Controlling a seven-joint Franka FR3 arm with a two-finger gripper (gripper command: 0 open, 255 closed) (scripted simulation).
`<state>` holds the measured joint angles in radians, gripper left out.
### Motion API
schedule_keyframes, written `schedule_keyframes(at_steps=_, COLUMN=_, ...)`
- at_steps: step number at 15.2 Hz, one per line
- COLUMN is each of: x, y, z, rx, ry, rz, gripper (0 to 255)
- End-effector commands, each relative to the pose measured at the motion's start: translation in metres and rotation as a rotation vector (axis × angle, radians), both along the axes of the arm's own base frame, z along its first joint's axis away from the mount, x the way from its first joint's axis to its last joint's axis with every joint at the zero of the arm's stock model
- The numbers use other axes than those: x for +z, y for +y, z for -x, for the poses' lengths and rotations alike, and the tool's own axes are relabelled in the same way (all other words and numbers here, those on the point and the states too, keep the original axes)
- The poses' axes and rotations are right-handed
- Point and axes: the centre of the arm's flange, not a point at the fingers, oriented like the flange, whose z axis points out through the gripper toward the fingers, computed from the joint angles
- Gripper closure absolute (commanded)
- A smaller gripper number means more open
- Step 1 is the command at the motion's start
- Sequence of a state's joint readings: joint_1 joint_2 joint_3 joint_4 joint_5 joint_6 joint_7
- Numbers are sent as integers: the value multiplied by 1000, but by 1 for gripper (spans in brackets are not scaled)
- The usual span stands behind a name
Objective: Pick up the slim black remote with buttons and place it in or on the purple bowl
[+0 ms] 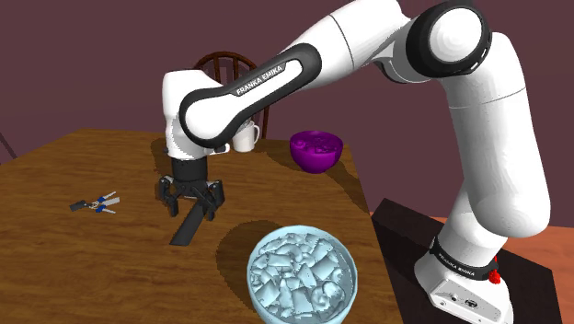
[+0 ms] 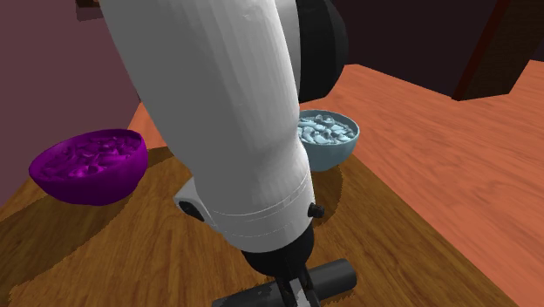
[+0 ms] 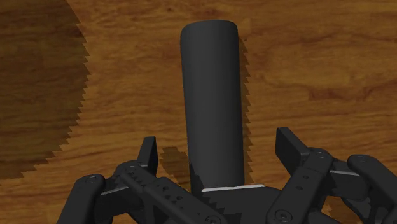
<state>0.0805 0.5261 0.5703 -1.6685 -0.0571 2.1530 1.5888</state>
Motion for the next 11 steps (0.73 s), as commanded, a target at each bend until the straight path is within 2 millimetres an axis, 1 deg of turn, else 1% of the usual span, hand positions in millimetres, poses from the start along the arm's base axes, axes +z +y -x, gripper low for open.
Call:
schedule_keyframes(at_steps=1, x=0, y=0, z=0, rx=0, ry=0, rz=0, gripper=0)
schedule_keyframes(at_steps=2, x=0, y=0, z=0, rx=0, ry=0, rz=0, gripper=255)
schedule_keyframes(at_steps=11, x=0, y=0, z=0, rx=0, ry=0, rz=0, gripper=255)
